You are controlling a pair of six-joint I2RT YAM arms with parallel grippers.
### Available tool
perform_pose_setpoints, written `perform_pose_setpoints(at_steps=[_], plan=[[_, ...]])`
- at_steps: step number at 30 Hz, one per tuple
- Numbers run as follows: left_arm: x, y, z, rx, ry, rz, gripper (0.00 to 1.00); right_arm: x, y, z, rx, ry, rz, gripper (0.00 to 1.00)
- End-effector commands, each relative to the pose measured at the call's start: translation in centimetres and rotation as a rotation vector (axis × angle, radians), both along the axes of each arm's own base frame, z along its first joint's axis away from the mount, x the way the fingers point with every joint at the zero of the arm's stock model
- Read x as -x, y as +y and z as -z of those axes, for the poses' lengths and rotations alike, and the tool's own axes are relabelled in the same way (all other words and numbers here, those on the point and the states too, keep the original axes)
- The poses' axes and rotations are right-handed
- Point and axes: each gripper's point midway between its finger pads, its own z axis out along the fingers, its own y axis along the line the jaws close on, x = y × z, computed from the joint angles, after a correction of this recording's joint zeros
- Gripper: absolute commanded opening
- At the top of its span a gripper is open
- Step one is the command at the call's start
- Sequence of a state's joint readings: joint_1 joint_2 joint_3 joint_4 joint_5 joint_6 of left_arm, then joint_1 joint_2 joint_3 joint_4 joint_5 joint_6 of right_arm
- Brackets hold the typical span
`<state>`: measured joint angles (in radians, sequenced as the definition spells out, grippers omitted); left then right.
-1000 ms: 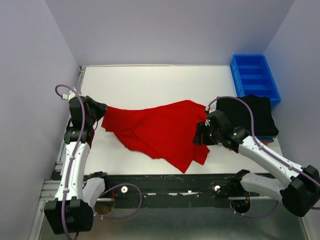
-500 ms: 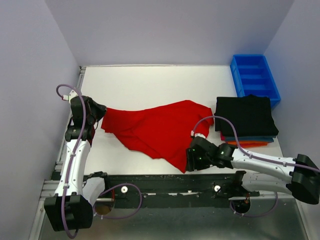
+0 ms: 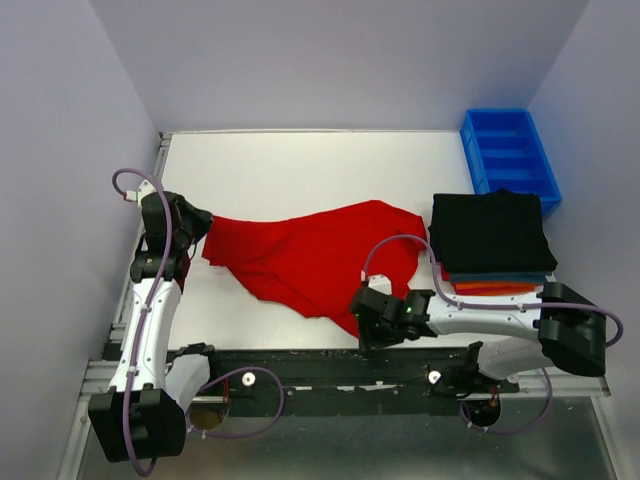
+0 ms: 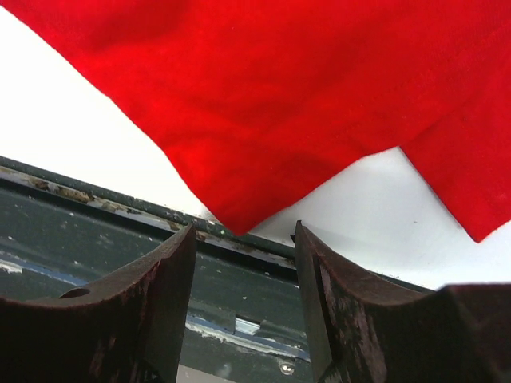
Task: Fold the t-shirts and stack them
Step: Flatten out the tshirt
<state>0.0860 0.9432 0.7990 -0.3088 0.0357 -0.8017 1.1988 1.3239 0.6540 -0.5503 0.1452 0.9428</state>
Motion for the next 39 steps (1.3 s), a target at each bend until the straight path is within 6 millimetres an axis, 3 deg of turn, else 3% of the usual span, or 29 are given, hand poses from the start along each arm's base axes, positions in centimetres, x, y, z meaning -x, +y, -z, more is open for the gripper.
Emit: perform_pose_setpoints(at_steps=[1, 6, 9, 10, 12, 15, 19, 22, 26, 30, 33, 35, 37, 39], plan=[[-0.1, 0.7, -0.7, -0.014, -0.018, -0.028, 0.0, -1.4, 0.4, 0.1, 0.04, -0.058, 0.048, 0.59], [0.0, 0.8, -0.7, -0.021, -0.016, -0.029, 0.0, -1.7, 0.1, 0.9, 0.089, -0.062, 0.053, 0.49], [-0.1, 0.8, -0.7, -0.021, -0.017, -0.031, 0.0, -1.8, -0.1, 1.0, 0.098, -0.063, 0.057, 0.26], [-0.1, 0.8, -0.6, -0.021, -0.016, -0.029, 0.0, -1.9, -0.1, 0.6, 0.094, -0.071, 0.063, 0.15], [-0.2, 0.7, -0.6, -0.018, -0.021, -0.028, 0.0, -2.3, -0.4, -0.3, 0.084, -0.1, 0.072, 0.03], [-0.4, 0.5, 0.0, -0.002, -0.017, -0.021, 0.0, -3.8, -1.2, -2.3, 0.063, -0.156, 0.097, 0.01], [-1.6, -0.1, 0.9, 0.05, -0.007, -0.012, 0.0, -8.1, -3.1, -4.5, 0.026, -0.206, 0.158, 0.01], [-3.1, -0.7, 0.9, 0.115, -0.02, -0.003, 0.0, -12.3, -4.6, -7.3, -0.026, -0.276, 0.211, 0.01], [-5.9, -1.5, -0.7, 0.187, -0.044, 0.015, 0.0, -18.6, -6.9, -12.9, -0.113, -0.366, 0.297, 0.01], [-9.0, -1.9, -5.8, 0.194, -0.111, 0.05, 0.0, -24.5, -10.4, -21.8, -0.23, -0.475, 0.403, 0.01], [-9.7, -1.9, -9.9, 0.167, -0.143, 0.07, 0.0, -26.1, -11.7, -28.2, -0.325, -0.55, 0.409, 0.01], [-9.0, -1.6, -11.1, 0.145, -0.149, 0.061, 0.0, -25.8, -12.4, -30.4, -0.314, -0.593, 0.415, 0.01], [-7.6, -1.6, -11.1, 0.136, -0.145, 0.059, 0.0, -24.8, -12.6, -30.4, -0.318, -0.597, 0.406, 0.01], [-5.4, -2.0, -10.6, 0.135, -0.15, 0.071, 0.0, -23.4, -12.4, -28.7, -0.33, -0.569, 0.39, 0.01]])
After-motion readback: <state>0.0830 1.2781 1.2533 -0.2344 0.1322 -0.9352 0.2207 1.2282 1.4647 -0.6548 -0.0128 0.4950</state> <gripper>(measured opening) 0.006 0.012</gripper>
